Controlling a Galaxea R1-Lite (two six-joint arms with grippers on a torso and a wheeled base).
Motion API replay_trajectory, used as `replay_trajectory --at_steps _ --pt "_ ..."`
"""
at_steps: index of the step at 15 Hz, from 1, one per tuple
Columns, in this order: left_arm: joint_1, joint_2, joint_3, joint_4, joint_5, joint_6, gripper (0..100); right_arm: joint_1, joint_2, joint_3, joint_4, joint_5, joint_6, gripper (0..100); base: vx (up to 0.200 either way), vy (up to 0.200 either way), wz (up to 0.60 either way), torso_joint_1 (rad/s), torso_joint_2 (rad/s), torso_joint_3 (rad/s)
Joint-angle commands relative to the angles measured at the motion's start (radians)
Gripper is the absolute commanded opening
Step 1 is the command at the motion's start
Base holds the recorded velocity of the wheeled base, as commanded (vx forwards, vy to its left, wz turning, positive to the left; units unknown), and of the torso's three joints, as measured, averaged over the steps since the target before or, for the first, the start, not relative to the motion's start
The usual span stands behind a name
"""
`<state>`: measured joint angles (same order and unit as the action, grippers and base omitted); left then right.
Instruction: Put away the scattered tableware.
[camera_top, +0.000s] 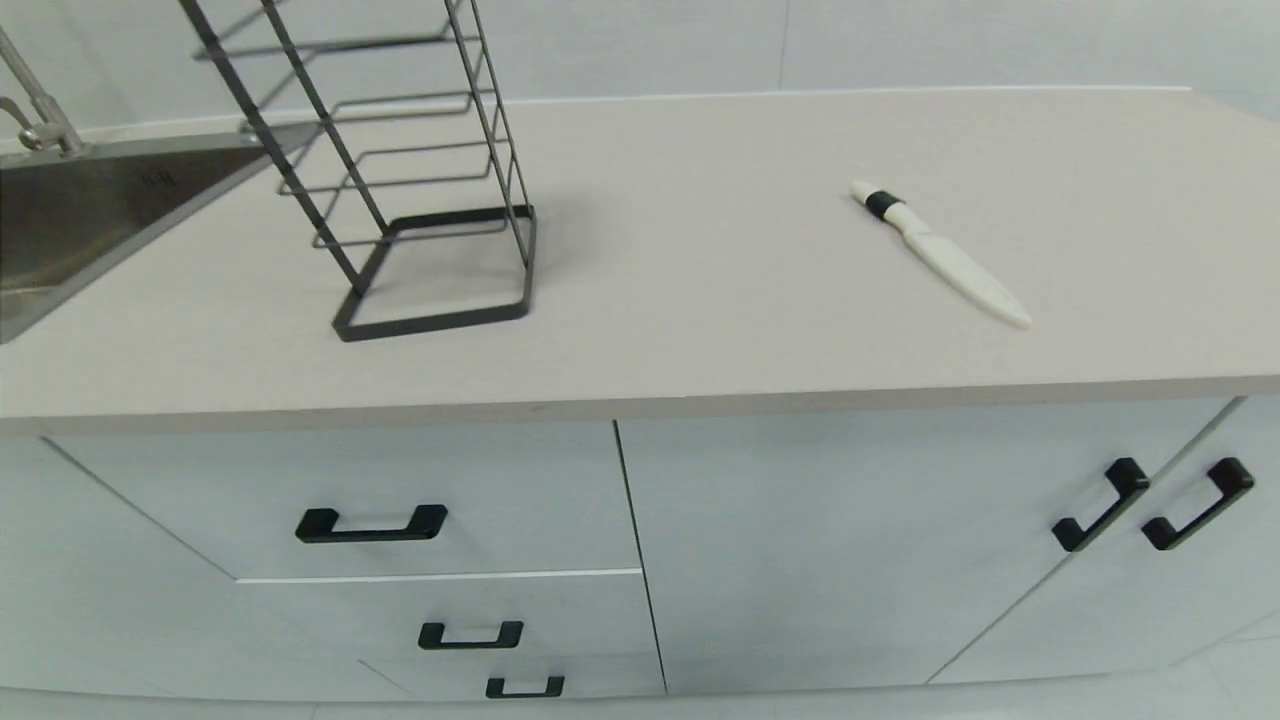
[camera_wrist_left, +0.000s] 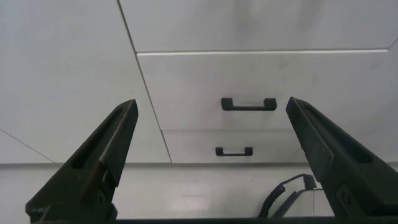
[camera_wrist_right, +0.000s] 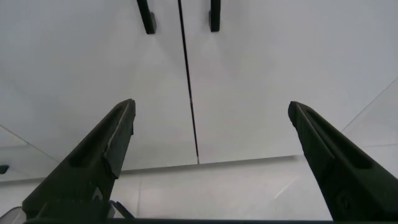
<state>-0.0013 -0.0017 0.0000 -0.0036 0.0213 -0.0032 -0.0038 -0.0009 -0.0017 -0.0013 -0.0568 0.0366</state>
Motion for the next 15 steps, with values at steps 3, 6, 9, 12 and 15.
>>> replay_trajectory --at_steps 3,6,9,12,15 --pt "0.0 0.002 0.0 0.001 0.002 -0.015 100 -0.001 0.001 0.0 0.0 0.0 0.0 100 0.0 0.0 0.0 0.191 -0.6 -0.186" --pt "0.0 0.002 0.0 0.001 0.002 -0.018 100 0.001 0.001 0.0 0.0 0.0 0.0 100 0.0 0.0 0.0 0.219 -0.48 -0.211" --pt "0.0 0.002 0.0 0.001 0.002 -0.018 100 -0.001 0.001 0.0 0.0 0.0 0.0 100 0.0 0.0 0.0 0.113 -0.48 -0.216" --pt "0.0 0.002 0.0 0.001 0.002 -0.02 100 0.001 0.001 0.0 0.0 0.002 0.0 100 0.0 0.0 0.0 0.398 -0.49 -0.238" --pt "0.0 0.002 0.0 0.001 0.002 -0.021 100 0.001 0.001 0.0 0.0 0.002 0.0 100 0.0 0.0 0.0 0.29 -0.51 -0.248"
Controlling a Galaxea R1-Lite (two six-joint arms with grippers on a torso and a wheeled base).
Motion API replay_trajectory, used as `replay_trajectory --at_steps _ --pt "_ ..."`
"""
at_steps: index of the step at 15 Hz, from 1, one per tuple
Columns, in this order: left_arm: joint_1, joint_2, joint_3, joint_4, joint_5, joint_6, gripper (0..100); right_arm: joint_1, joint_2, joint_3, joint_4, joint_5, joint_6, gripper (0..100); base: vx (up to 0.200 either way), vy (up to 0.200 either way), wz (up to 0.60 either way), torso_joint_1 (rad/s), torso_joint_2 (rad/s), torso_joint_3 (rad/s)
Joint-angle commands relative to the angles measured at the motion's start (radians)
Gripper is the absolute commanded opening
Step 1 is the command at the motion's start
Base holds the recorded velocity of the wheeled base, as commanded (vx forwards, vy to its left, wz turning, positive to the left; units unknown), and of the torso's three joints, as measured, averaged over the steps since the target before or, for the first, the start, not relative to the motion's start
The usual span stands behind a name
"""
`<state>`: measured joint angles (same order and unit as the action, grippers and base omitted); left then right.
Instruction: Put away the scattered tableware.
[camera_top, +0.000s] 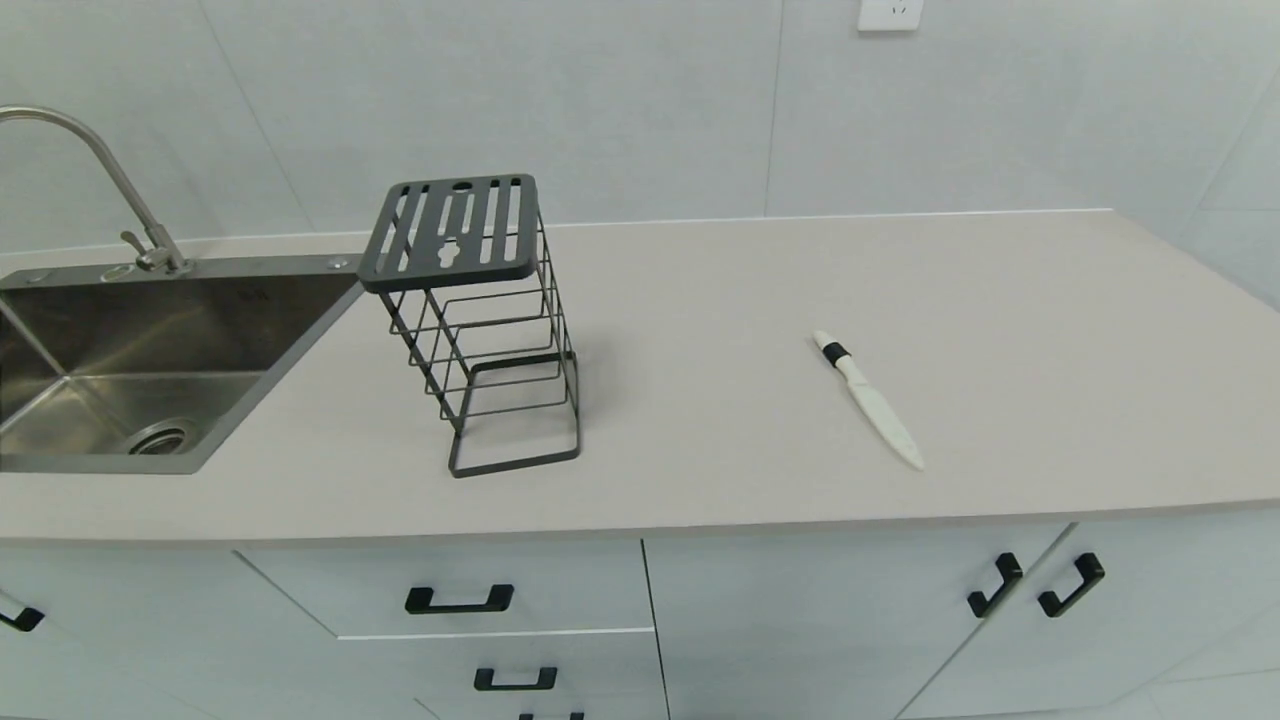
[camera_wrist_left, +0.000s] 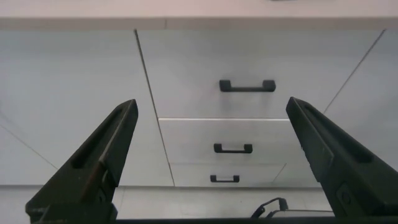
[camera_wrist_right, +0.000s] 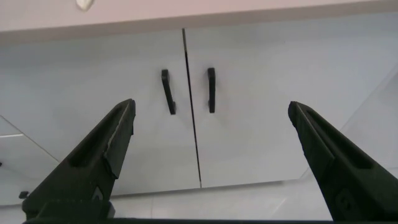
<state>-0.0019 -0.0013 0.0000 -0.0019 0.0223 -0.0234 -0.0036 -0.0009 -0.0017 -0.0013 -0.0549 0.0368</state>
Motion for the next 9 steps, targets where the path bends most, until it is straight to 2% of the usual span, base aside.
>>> replay_trajectory --at_steps 1,9 --pt "0.0 0.001 0.0 -0.001 0.001 0.0 100 0.001 0.001 0.0 0.0 0.0 0.0 100 0.0 0.0 0.0 0.276 -0.52 -0.227" --pt "0.0 0.001 0.0 -0.001 0.001 -0.001 100 -0.001 0.001 0.0 0.0 -0.002 0.002 100 0.0 0.0 0.0 0.292 -0.56 -0.267"
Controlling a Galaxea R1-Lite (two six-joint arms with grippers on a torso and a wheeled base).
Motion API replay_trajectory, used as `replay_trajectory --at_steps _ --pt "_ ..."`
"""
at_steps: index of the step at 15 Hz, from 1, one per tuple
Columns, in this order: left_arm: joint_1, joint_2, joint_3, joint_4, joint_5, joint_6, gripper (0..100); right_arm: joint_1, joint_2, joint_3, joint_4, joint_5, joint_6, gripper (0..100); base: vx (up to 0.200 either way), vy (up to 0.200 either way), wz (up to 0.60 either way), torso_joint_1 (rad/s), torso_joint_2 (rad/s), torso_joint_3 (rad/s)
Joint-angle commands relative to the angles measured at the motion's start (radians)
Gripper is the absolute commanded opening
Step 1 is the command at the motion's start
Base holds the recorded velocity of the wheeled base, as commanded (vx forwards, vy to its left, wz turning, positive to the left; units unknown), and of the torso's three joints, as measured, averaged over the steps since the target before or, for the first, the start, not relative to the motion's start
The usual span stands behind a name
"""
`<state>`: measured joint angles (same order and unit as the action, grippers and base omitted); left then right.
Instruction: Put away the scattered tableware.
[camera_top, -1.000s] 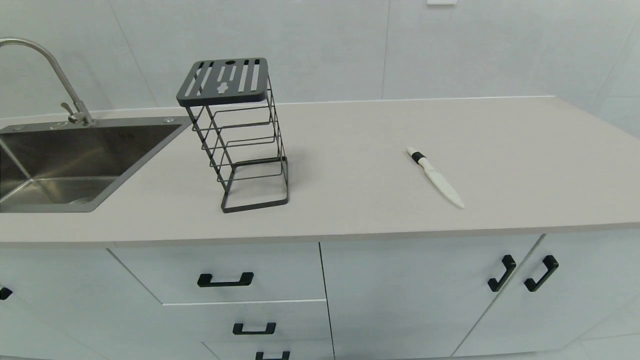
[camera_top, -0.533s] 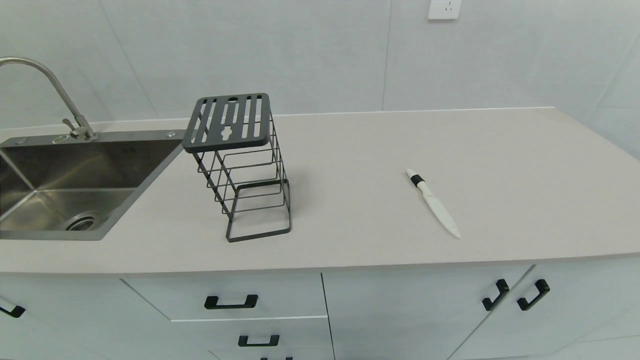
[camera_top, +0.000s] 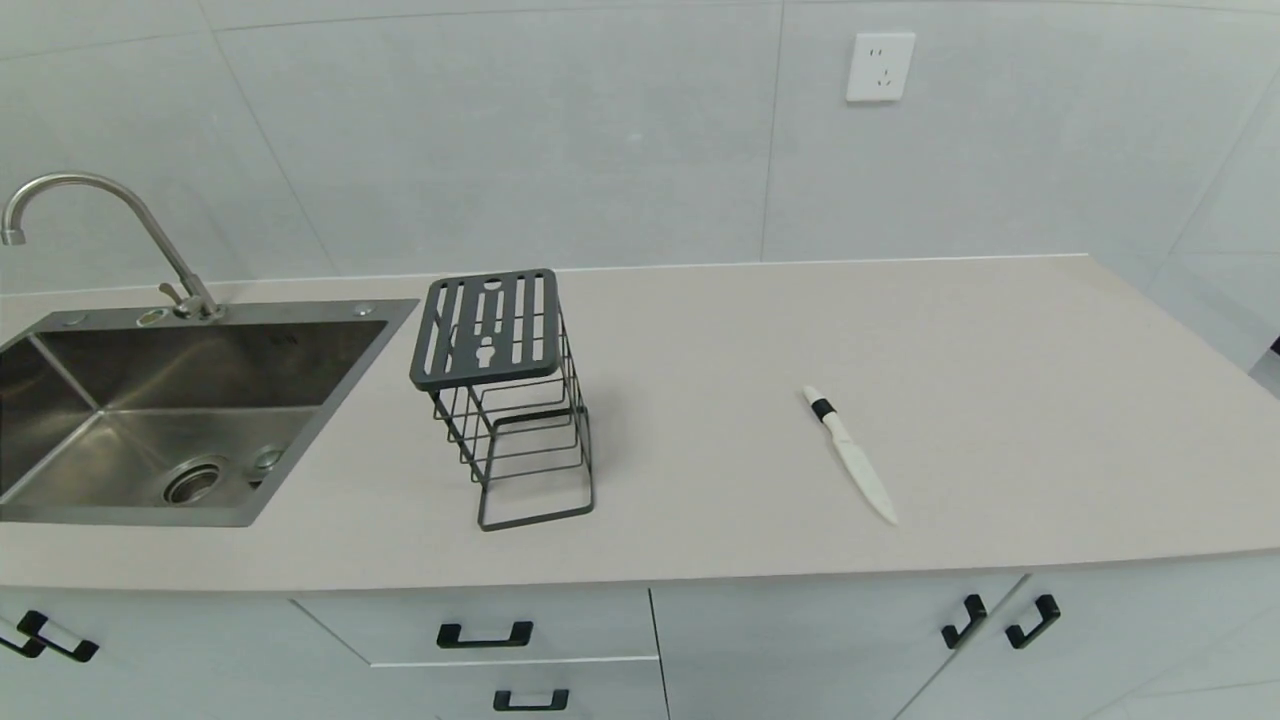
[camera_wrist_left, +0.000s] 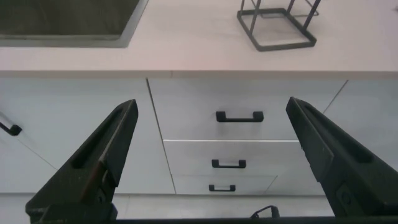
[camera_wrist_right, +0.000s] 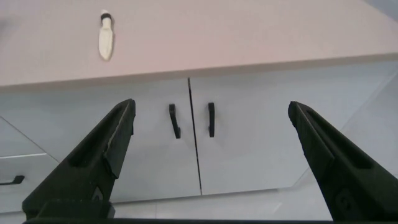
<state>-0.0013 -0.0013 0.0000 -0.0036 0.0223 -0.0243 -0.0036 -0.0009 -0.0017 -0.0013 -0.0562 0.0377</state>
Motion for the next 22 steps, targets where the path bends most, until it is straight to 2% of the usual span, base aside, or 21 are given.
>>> replay_trajectory --at_steps 1,5,9,17,22 --pt "0.0 0.001 0.0 0.001 0.001 0.0 100 0.001 0.001 0.0 0.0 0.001 0.001 100 0.0 0.0 0.0 0.29 -0.59 -0.286" --pt "0.0 0.001 0.0 0.001 0.001 0.0 100 -0.001 0.002 0.0 0.0 0.001 -0.001 100 0.0 0.0 0.0 0.275 -0.53 -0.257" --pt "0.0 0.001 0.0 0.001 0.001 0.001 100 -0.001 0.001 0.0 0.0 -0.001 0.001 100 0.0 0.0 0.45 0.184 -0.36 -0.172" --pt "0.0 0.001 0.0 0.001 0.001 -0.003 100 0.001 0.001 0.0 0.0 -0.001 0.001 100 0.0 0.0 0.0 0.004 -0.01 -0.003" --pt "0.0 0.001 0.0 0.001 0.001 -0.005 100 0.001 0.001 0.0 0.0 -0.001 0.001 100 0.16 0.0 0.0 0.001 0.0 0.002"
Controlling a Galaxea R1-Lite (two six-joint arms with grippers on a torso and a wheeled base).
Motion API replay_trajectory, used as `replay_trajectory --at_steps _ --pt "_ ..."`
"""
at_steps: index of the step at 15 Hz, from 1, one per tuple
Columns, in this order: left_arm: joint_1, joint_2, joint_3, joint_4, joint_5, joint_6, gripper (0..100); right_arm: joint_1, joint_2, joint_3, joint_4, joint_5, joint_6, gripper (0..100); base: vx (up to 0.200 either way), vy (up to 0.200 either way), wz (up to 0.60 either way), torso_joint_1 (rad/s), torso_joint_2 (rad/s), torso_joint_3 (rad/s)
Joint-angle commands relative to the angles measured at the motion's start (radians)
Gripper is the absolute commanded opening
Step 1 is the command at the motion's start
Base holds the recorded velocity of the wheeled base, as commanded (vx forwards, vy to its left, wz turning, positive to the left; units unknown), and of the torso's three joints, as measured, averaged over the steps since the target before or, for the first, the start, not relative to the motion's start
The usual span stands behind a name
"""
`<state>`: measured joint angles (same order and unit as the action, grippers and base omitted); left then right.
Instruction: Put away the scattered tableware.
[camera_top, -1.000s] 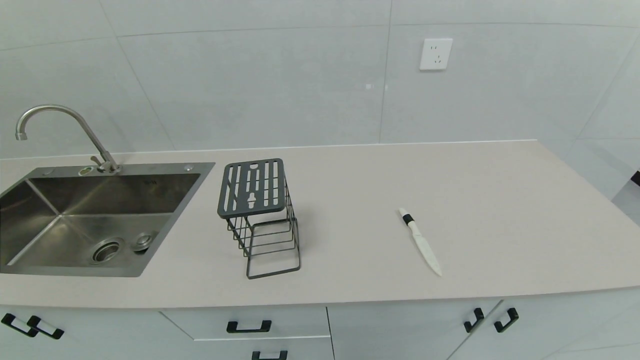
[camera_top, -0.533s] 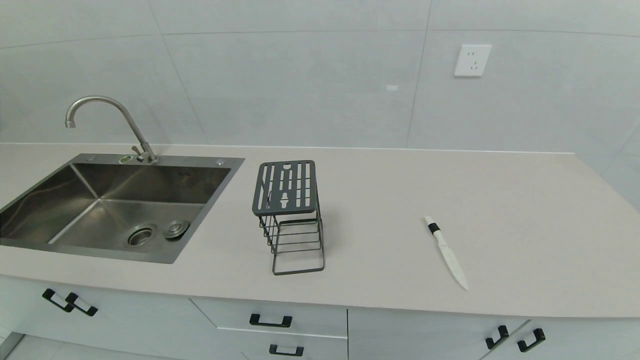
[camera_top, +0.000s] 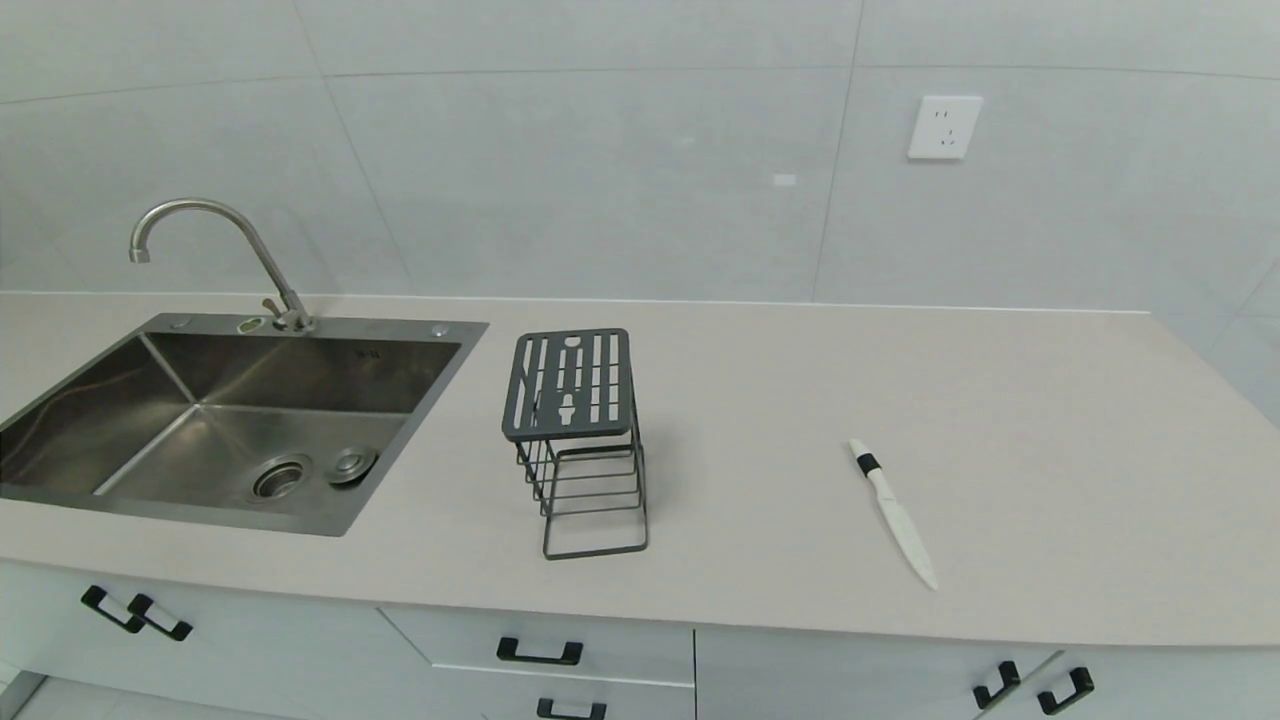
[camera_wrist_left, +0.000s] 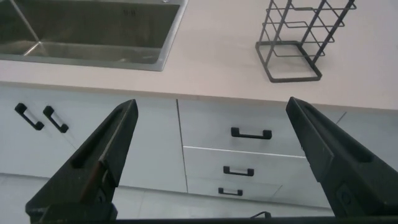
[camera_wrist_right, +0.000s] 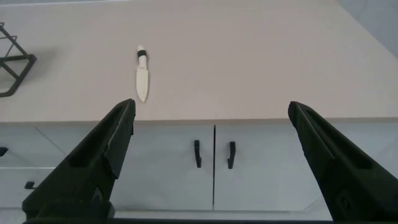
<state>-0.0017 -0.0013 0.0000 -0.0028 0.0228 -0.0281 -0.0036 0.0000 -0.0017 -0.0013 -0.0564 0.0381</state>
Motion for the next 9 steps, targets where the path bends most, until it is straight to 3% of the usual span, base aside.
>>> replay_trajectory --at_steps 1,4,7,9 --pt "0.0 0.001 0.0 0.0 0.0 -0.001 100 0.001 0.0 0.0 0.0 0.0 0.0 100 0.0 0.0 0.0 0.0 0.0 0.0" --pt "0.0 0.001 0.0 0.0 0.0 -0.007 100 0.001 0.0 0.0 0.0 0.001 0.0 100 0.0 0.0 0.0 0.0 0.0 0.0" --pt "0.0 0.001 0.0 0.0 0.0 -0.009 100 0.001 0.0 0.0 0.0 0.0 0.0 100 0.0 0.0 -0.6 -0.004 0.0 0.001" --pt "0.0 0.001 0.0 0.0 0.0 -0.009 100 0.001 0.0 0.0 0.0 0.001 0.0 100 0.0 0.0 0.0 0.0 0.0 0.0"
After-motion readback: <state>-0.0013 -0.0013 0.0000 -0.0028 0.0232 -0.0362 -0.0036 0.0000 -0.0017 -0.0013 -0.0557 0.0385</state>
